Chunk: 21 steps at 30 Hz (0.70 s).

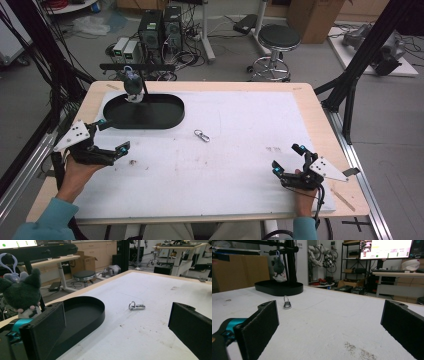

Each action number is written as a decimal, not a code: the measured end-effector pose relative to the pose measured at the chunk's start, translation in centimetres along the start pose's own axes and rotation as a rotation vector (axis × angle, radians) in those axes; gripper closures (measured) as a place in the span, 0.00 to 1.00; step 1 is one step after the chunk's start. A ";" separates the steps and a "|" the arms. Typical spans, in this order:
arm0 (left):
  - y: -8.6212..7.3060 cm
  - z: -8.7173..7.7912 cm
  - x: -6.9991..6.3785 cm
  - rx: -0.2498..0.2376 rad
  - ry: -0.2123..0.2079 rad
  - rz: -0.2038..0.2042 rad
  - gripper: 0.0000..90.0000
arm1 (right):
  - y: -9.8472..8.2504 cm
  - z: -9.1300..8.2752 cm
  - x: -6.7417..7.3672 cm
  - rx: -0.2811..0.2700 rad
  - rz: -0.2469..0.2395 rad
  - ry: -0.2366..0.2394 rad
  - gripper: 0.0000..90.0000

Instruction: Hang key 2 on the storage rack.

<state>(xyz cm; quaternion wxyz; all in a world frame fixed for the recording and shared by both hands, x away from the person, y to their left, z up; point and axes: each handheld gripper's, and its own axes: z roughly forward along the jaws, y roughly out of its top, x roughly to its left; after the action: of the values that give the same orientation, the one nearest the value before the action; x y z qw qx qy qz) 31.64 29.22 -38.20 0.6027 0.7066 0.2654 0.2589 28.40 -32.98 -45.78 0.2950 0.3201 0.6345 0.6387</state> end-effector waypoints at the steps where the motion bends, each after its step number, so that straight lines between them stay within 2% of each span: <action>1: 0.0 0.1 0.0 0.001 -0.002 -0.002 0.02 | 0.0 0.0 0.0 0.001 -0.001 0.000 0.01; 5: 0.3 0.4 0.1 0.018 -0.013 0.002 0.02 | 0.0 0.0 0.0 -0.001 -0.002 0.002 0.01; 10: 1.2 1.7 0.3 0.045 -0.045 0.016 0.02 | 0.0 0.0 0.0 -0.001 -0.005 0.002 0.01; 16: 2.4 3.9 0.4 0.101 -0.081 0.043 0.02 | 0.0 0.0 0.0 0.002 -0.001 0.001 0.01; 21: 3.0 6.2 0.4 0.180 -0.128 0.074 0.02 | 0.0 0.0 -0.1 -0.001 -0.004 0.001 0.01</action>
<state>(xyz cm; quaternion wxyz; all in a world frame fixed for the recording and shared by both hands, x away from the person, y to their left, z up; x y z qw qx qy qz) 36.34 24.66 -36.06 0.5427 0.7821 0.2225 0.2105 28.45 -33.03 -45.77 0.2964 0.3183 0.6348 0.6386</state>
